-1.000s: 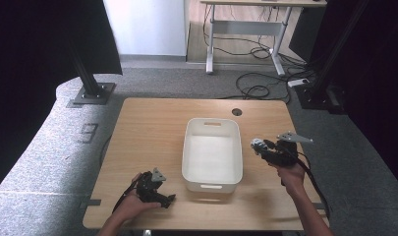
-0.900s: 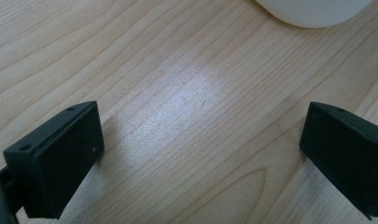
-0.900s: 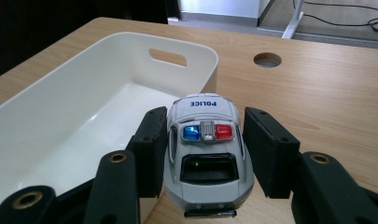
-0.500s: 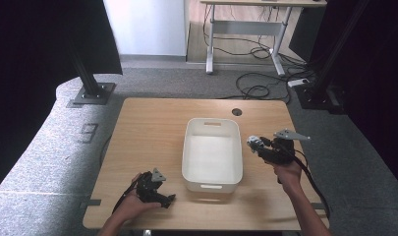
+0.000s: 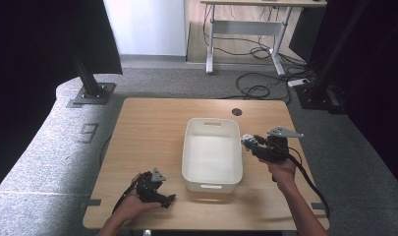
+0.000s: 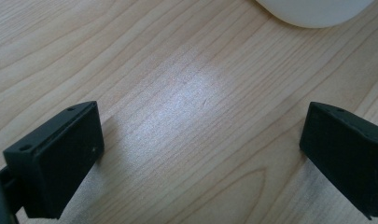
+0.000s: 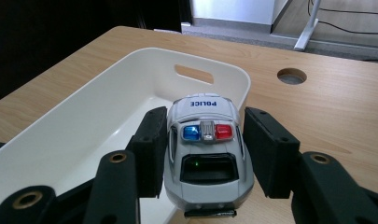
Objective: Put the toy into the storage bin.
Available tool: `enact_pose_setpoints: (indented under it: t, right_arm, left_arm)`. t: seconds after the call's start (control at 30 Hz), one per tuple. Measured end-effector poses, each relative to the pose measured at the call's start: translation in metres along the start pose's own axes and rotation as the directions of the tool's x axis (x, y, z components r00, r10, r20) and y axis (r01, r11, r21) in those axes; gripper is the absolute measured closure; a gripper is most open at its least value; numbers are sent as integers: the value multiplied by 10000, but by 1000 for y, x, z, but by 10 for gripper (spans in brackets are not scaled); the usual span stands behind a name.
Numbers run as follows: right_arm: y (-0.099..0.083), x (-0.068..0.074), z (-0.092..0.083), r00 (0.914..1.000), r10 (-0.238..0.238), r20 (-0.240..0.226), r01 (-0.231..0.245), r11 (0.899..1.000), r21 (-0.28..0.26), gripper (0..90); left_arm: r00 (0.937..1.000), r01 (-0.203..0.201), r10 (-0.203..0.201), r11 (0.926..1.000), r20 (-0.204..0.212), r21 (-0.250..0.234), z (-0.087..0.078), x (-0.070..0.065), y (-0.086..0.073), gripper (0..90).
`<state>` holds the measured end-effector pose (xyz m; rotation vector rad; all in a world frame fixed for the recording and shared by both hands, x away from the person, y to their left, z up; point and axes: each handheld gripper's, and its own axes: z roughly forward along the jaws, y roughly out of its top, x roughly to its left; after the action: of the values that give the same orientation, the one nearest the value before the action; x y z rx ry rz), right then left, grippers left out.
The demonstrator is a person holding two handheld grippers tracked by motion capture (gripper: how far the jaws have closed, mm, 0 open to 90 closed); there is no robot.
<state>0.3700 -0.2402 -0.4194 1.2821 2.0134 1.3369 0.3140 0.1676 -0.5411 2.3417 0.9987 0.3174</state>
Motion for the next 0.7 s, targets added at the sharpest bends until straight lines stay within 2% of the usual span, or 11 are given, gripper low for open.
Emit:
enact_pose_setpoints:
  t: [0.7]
  right_arm:
    - [17, 27, 17, 9982, -588, -125, 591, 9979, 282, 509]
  left_arm:
    - [10000, -1, 1, 10000, -7, 4, 0, 0, 0, 0]
